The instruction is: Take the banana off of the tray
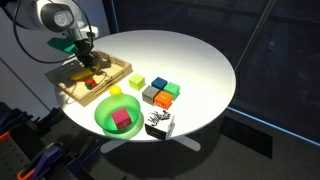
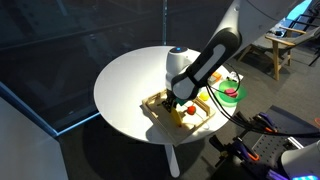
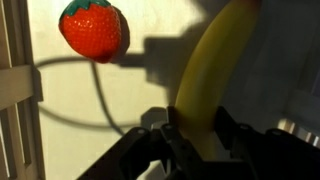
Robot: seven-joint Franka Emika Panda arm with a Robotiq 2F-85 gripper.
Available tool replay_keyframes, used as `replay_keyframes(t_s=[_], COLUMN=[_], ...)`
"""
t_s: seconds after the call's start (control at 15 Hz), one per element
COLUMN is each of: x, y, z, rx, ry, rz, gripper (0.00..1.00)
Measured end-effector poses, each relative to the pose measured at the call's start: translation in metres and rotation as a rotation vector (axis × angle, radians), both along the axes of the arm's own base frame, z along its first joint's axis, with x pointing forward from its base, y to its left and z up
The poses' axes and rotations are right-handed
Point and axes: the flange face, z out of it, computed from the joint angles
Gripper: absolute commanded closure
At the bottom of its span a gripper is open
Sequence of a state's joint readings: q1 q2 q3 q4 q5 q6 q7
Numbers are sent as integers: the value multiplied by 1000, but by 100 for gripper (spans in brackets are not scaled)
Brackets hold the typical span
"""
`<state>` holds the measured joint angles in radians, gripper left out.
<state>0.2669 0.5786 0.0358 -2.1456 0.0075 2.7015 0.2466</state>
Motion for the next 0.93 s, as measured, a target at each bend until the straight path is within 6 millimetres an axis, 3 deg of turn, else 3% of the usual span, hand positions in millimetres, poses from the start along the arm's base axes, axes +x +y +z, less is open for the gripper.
replay_keyframes(t_s=[0.93], x=[5], y=[-18], z=[47], rx=[-82], ry=[73], rz=[23], gripper=[83])
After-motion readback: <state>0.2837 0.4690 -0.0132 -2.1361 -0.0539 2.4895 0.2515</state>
